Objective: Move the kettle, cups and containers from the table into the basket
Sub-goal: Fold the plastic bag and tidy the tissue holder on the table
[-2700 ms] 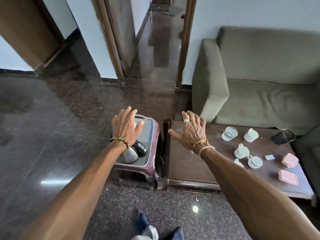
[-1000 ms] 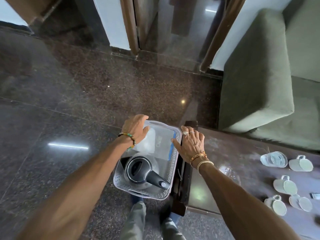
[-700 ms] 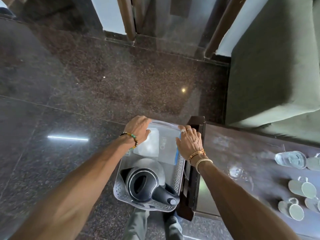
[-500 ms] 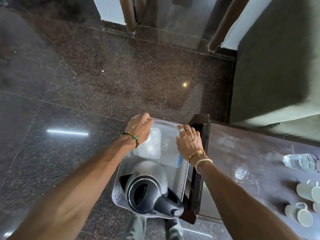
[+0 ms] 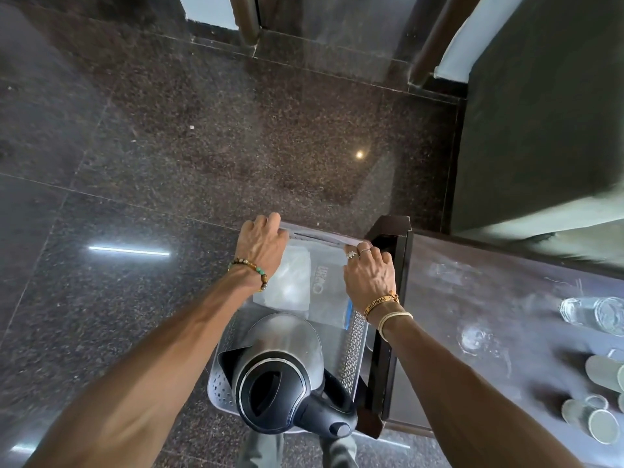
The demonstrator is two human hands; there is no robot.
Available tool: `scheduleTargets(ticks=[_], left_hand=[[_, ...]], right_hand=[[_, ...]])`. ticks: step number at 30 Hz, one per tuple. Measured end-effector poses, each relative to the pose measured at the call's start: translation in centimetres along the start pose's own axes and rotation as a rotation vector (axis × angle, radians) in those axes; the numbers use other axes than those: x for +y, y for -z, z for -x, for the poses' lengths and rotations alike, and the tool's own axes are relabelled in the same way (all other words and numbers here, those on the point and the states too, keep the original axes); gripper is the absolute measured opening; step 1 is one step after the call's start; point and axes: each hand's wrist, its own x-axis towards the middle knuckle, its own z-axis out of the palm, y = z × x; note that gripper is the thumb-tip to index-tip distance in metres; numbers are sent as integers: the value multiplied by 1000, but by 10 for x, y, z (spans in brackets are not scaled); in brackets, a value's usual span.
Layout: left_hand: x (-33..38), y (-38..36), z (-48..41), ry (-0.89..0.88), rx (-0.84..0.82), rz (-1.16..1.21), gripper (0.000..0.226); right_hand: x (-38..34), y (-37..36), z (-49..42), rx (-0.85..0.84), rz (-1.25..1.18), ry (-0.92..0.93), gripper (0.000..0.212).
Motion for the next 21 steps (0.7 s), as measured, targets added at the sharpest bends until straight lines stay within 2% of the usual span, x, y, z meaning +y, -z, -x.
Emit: scheduleTargets(ticks=[3,6,9,11,14,17,19,21], left_hand=[[-3,-6,2,-54,62,-2,20],[-6,-10,10,-119,131,47,29],[-10,-9,16,-99,130,215,33],[-12,-4,19,-53,118,328,31],[-17,7,25,-7,136,416,30],[-20,25,27,68,122,530,20],[-21,48,31,122,146,614,18],[-22,68,29,166,196,685,20]], right_hand=[[-1,-1,-1,1,8,-17,26],[0,-3,0,-6,-17,-49,27],[4,-1,3,-28,-59,-89,31],[8,8,6,-8,-105,-125,26],[15,23,13,12,-307,-139,20],[21,47,17,-14,-696,-198,18],[24,73,21,35,-863,-282,18],[26,95,21,116,-972,-348,27]])
